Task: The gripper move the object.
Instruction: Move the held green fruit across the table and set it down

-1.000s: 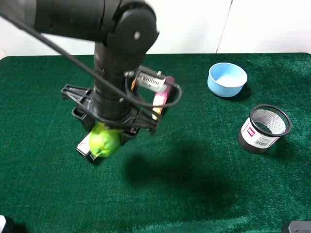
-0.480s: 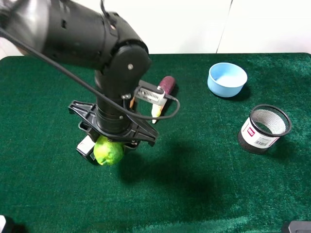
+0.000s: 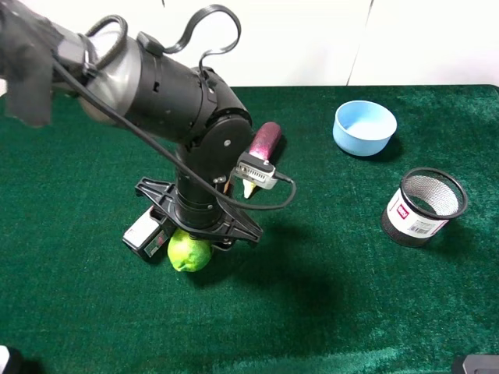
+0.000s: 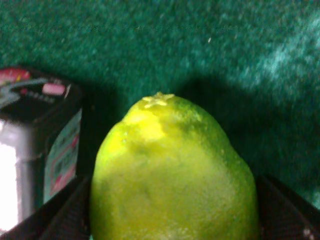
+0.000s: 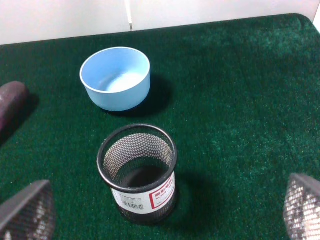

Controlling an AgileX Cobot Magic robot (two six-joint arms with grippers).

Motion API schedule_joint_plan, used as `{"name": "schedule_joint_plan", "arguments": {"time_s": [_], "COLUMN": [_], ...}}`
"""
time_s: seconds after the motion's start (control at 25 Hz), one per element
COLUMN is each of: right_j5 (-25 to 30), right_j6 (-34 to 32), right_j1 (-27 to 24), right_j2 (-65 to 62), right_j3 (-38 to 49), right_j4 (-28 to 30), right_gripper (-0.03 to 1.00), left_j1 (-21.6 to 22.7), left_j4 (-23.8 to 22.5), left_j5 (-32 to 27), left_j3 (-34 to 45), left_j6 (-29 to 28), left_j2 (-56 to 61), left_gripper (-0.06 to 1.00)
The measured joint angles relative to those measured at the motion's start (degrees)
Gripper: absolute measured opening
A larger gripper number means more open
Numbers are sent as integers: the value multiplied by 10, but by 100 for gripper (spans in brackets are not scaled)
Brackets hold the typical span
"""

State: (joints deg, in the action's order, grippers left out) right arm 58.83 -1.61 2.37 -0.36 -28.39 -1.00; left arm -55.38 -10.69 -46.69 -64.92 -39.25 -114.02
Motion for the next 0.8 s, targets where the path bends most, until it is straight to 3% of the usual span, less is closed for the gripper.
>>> {"name": "schedule_joint_plan", "arguments": {"time_s": [0.8], "right_j5": [0], "right_j6": [0], "right_j1": [0], "right_j2": [0], "right_j3": [0], "right_j4": [0], "right_gripper": [70], "left_j1": [0], "left_j4": [19], "left_j5": [50], "left_j3": [0], "left_j6": [24], "left_j2": [-7], "left_gripper": [66]}}
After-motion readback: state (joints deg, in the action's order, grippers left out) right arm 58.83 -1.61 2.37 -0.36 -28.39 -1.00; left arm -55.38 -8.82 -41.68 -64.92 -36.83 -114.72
